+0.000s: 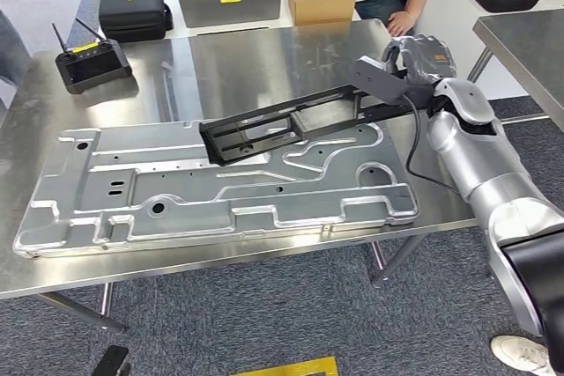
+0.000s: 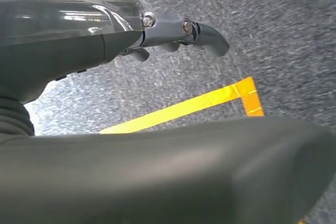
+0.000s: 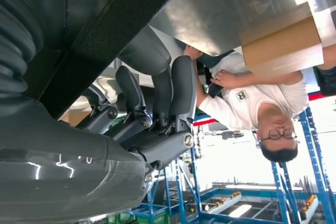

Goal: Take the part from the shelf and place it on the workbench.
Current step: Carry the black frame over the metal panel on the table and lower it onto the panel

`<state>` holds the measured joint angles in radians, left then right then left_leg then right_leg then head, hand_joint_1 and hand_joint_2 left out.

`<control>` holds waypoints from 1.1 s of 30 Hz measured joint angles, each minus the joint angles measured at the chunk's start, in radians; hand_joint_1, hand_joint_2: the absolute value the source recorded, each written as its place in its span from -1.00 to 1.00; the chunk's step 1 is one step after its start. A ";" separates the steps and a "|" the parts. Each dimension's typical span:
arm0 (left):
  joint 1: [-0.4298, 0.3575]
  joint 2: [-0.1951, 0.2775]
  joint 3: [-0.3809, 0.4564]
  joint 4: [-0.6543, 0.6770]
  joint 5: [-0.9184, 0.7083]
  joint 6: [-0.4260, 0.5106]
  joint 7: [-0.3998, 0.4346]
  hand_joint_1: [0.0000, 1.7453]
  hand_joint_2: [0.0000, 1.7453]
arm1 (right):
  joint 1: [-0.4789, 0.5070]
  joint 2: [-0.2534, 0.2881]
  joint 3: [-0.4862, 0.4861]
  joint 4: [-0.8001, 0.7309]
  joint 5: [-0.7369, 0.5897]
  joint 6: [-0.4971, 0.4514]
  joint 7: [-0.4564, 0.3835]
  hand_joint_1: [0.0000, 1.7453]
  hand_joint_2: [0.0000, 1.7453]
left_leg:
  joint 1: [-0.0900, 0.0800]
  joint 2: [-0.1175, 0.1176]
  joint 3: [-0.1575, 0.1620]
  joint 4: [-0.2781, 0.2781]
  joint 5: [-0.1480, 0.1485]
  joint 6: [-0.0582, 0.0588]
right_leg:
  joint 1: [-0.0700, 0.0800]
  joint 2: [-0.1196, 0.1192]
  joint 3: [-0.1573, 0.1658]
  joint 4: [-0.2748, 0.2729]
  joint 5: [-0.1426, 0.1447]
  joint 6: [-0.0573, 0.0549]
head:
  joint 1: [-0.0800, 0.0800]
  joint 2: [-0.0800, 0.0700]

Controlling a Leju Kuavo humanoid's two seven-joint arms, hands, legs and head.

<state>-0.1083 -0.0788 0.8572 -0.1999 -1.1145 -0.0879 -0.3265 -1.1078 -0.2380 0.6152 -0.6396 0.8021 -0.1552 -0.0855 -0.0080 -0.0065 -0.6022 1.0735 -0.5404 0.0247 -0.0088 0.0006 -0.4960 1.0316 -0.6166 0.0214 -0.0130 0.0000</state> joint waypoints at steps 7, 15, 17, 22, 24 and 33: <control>-0.001 0.005 0.000 0.000 0.005 0.004 -0.011 -1.00 1.00 | 0.011 -0.001 -0.014 -0.008 0.000 0.000 0.000 -1.00 -1.00 | 0.000 0.000 0.000 0.000 0.000 0.000 | 0.000 0.000 0.000 0.000 0.000 0.000 | 0.000 0.000; -0.002 0.007 -0.001 0.000 -0.009 0.021 -0.009 -1.00 -1.00 | 0.023 -0.005 -0.035 -0.017 0.002 0.000 -0.003 -1.00 -1.00 | 0.000 0.000 0.000 0.000 0.000 0.000 | 0.000 0.000 0.000 0.000 0.000 0.000 | 0.000 0.000; -0.002 0.008 -0.002 0.000 -0.010 0.025 -0.005 -1.00 -1.00 | 0.026 -0.006 -0.038 -0.019 0.002 -0.001 -0.004 -1.00 -1.00 | 0.000 0.000 0.000 0.000 0.000 0.000 | 0.000 0.000 0.000 0.000 0.000 0.000 | 0.000 0.000; -0.002 0.009 -0.002 0.000 -0.013 0.033 0.000 -1.00 -1.00 | 0.034 -0.012 -0.052 -0.029 0.002 -0.002 -0.005 -1.00 -1.00 | 0.000 0.000 0.000 0.000 0.000 0.000 | 0.000 0.000 0.000 0.000 0.000 0.000 | 0.000 0.000; -0.002 0.010 -0.002 0.000 -0.013 0.034 0.000 -1.00 -1.00 | 0.036 -0.015 -0.057 -0.035 0.002 -0.002 -0.005 -1.00 -1.00 | 0.000 0.000 0.000 0.000 0.000 0.000 | 0.000 0.000 0.000 0.000 0.000 0.000 | 0.000 0.000; -0.006 0.010 -0.003 0.000 -0.014 0.034 0.000 -1.00 -1.00 | 0.046 -0.031 -0.069 -0.053 0.002 -0.002 -0.013 -1.00 -1.00 | 0.000 0.000 0.000 0.000 0.000 0.000 | 0.000 0.000 0.000 0.000 0.000 0.000 | 0.000 0.000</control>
<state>-0.1142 -0.0687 0.8537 -0.1999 -1.1280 -0.0542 -0.3263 -1.0619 -0.2695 0.5467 -0.6929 0.8039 -0.1576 -0.0985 -0.0079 -0.0064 -0.6018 1.0735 -0.5404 0.0247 -0.0088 0.0007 -0.4959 1.0316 -0.6166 0.0214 -0.0130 0.0000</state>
